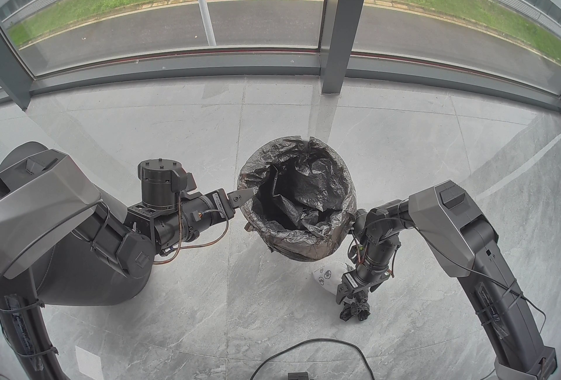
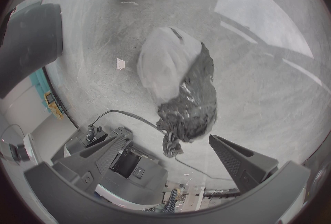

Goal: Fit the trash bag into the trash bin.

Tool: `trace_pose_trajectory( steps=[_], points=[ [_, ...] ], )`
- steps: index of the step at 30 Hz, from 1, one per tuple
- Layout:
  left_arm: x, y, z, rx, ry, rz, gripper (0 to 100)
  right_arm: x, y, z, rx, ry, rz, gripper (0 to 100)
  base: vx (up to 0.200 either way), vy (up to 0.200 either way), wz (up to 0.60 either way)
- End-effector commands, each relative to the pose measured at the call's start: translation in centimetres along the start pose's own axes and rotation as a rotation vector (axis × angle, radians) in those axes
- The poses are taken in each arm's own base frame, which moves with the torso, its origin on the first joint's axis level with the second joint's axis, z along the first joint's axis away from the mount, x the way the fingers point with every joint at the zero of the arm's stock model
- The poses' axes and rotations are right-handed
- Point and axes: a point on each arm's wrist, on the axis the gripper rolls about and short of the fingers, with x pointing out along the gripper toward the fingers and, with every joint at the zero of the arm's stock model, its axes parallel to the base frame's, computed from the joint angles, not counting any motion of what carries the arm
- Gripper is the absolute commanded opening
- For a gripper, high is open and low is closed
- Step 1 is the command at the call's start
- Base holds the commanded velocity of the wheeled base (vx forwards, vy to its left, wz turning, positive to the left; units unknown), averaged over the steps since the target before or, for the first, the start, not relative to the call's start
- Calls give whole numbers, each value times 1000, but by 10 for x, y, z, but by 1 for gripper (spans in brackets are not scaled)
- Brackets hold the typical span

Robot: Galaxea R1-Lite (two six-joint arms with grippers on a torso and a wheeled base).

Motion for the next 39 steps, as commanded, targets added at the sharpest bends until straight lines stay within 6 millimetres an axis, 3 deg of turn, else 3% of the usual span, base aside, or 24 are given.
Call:
trace_pose_trajectory(
  steps=[1,9,14,26,27,39],
  points=[
    [1,1,-1,-1,3,2,100,4,5,1,-62,-13,-5,100,0,0,0],
    [1,1,-1,-1,4,2,100,19,9,3,-112,-31,-14,100,0,0,0],
    [1,1,-1,-1,4,2,100,39,9,7,-150,-70,-58,100,0,0,0],
    [2,2,-3,-1,9,4,100,42,1,7,-136,-79,-74,100,0,0,0],
    [3,1,-4,0,11,3,100,42,1,7,-136,-79,-76,0,0,0,0],
    [2,1,-4,-1,11,1,100,42,1,8,-133,-85,-91,0,0,0,0]
  ],
)
